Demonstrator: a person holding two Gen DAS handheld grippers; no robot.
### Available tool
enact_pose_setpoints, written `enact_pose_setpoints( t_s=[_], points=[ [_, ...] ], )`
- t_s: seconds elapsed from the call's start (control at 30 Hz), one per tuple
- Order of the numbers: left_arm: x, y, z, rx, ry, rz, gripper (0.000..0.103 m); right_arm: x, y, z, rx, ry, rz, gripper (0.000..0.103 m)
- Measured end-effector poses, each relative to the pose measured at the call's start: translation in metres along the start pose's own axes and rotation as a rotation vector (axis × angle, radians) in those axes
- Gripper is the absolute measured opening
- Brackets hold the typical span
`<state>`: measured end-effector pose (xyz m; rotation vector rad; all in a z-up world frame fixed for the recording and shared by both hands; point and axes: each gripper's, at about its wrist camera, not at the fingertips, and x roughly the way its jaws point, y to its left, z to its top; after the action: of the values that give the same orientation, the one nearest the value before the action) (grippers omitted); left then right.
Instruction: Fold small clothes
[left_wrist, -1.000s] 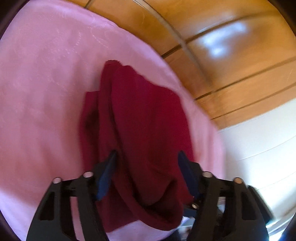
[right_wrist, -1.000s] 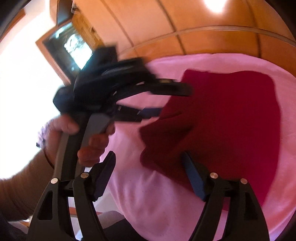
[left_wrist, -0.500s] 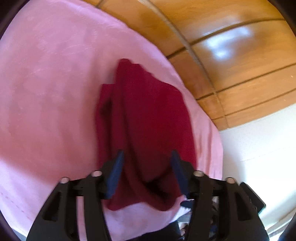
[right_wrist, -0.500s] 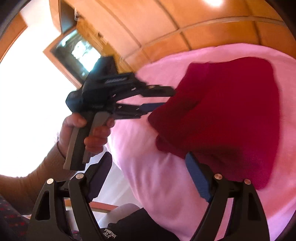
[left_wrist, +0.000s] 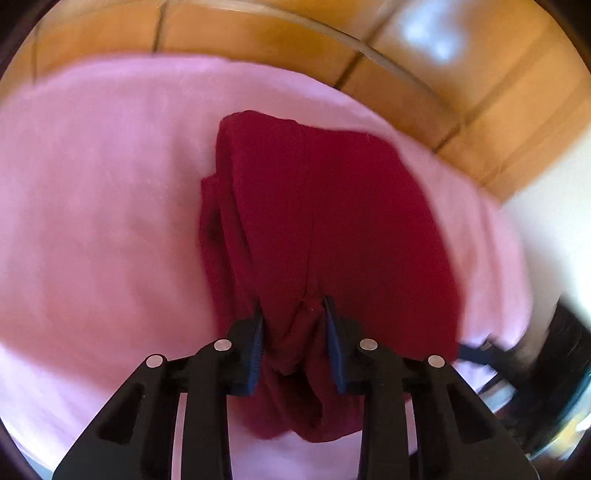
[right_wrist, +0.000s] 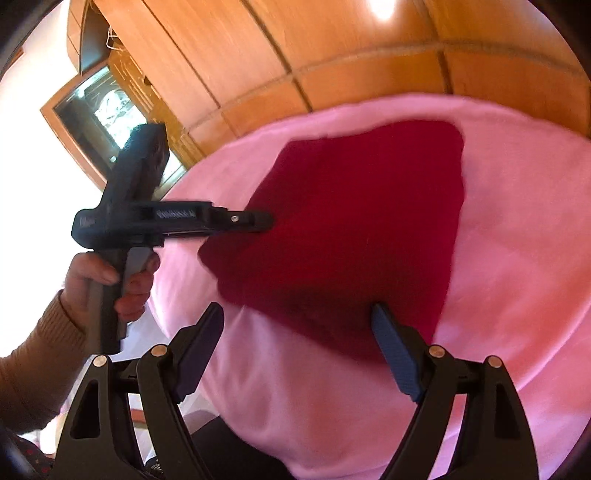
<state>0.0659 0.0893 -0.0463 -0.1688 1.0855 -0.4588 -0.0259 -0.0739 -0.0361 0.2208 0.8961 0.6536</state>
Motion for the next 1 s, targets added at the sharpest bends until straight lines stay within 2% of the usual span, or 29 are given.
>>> enact_pose_setpoints(
  t_s=[0.03,0.1,0.17,0.23,0.27,0.3,0.43,0.53,0.57,0.63,0.7,0.77,0.9,0.97,1.0],
  points=[
    [0.0,0.004,-0.003,0.006,-0.005,-0.002,0.029,0.008,-0.001,-0.006,-0.002,0.025,-0.002,0.082],
    [-0.004,0.018,-0.009,-0.019,-0.039,-0.059,0.029,0.021,-0.008,-0.015,0.026,0.079,0.001,0.08],
    [-0.006,0.032,-0.013,-0.086,-0.069,-0.11,0.032,0.029,-0.013,-0.025,0.047,0.093,-0.021,0.077],
    [-0.008,0.044,-0.019,-0.152,-0.09,-0.138,0.045,0.025,-0.011,-0.023,0.04,0.09,-0.008,0.078],
    [-0.009,0.046,-0.021,-0.169,-0.094,-0.133,0.056,0.022,-0.009,-0.02,0.033,0.093,0.007,0.078],
    [-0.01,0.048,-0.023,-0.186,-0.101,-0.115,0.061,0.017,-0.008,-0.017,0.016,0.094,0.025,0.078],
    [-0.007,0.038,-0.024,-0.213,-0.111,-0.144,0.061,-0.018,-0.013,0.002,0.023,0.045,0.113,0.081],
    [-0.012,0.036,-0.023,-0.224,-0.12,-0.167,0.062,-0.048,-0.04,0.024,0.127,-0.075,0.16,0.084],
    [-0.013,0.036,-0.019,-0.234,-0.127,-0.176,0.066,-0.055,-0.054,0.029,0.163,-0.107,0.159,0.085],
    [-0.015,0.038,-0.013,-0.26,-0.144,-0.205,0.069,-0.056,-0.071,0.041,0.211,-0.143,0.125,0.086],
    [-0.014,0.039,-0.007,-0.269,-0.148,-0.222,0.07,-0.046,-0.092,0.054,0.269,-0.162,0.108,0.087],
    [-0.01,0.039,-0.001,-0.269,-0.14,-0.228,0.077,-0.034,-0.105,0.063,0.306,-0.159,0.094,0.087],
    [0.012,0.041,0.006,-0.257,-0.091,-0.24,0.077,0.007,-0.125,0.081,0.34,-0.116,0.051,0.087],
    [0.02,0.042,0.006,-0.252,-0.078,-0.264,0.077,0.023,-0.13,0.085,0.346,-0.085,0.061,0.086],
    [0.025,0.042,0.007,-0.243,-0.076,-0.272,0.072,0.033,-0.132,0.087,0.343,-0.065,0.078,0.085]
  ],
)
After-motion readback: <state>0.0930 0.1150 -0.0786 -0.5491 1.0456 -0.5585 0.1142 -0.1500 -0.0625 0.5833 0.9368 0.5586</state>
